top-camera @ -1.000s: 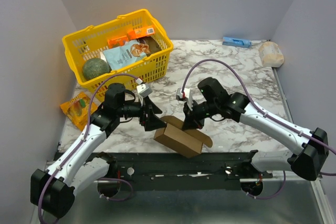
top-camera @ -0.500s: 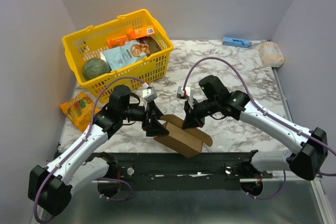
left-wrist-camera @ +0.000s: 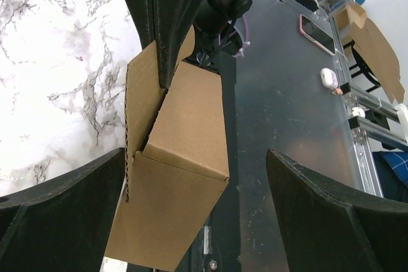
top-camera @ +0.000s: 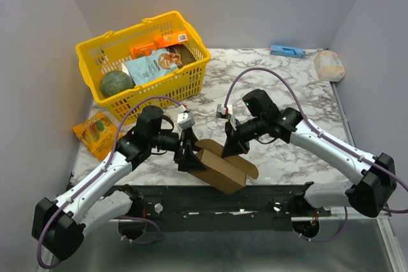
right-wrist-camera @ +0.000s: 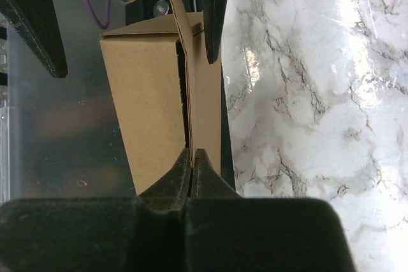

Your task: Fold the paper box

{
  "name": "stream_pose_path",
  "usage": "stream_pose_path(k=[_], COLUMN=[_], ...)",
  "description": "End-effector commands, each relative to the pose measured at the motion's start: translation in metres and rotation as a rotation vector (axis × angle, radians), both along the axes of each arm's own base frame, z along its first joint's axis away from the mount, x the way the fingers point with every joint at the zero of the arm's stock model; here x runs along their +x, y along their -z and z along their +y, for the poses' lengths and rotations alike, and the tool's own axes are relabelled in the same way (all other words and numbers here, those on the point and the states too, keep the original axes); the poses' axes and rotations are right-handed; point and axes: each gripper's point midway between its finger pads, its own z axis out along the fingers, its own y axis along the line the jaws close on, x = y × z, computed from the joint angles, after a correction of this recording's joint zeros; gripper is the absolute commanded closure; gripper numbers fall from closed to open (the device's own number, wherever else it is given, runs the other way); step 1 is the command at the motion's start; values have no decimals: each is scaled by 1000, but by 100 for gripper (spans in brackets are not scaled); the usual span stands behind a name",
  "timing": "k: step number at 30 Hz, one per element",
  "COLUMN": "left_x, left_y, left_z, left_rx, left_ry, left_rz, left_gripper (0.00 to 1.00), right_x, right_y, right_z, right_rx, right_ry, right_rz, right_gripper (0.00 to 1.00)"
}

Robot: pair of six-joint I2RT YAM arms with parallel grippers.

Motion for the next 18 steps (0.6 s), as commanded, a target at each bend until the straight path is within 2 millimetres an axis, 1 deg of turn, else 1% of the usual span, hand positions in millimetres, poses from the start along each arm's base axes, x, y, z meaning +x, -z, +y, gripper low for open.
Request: stream_pose_path(k=[1, 7, 10, 13, 14, 16, 17, 18], left_x=[-10, -14, -14, -15, -13, -11, -10, -8], left_y=[2, 4, 6, 7, 10, 11, 11, 10], left_z=[-1, -2, -2, -3, -3, -3, -3, -3], left_rx=[4, 9, 18, 27, 35, 44, 43, 46], left_ry=[47, 67, 71, 73, 66, 53, 53, 44], left_rz=[9, 14, 10, 8, 4, 0, -9, -19], left_gripper=[1, 1, 3, 15, 25, 31, 37, 40], right_x=[-4, -2, -2, -2, -3, -4, -4, -5], right_y=[-13, -17, -17, -19, -20, -22, -23, -23], right_z=[2, 1, 2, 3, 3, 3, 3, 3], right_rx=[48, 74, 76, 83, 87, 93, 93, 95], right_ry=[-45, -50, -53, -58, -62, -67, -67, -67], right_rz=[35, 56, 64, 75, 80, 83, 85, 87], right_gripper=[100, 100, 100, 100, 100, 100, 100, 100])
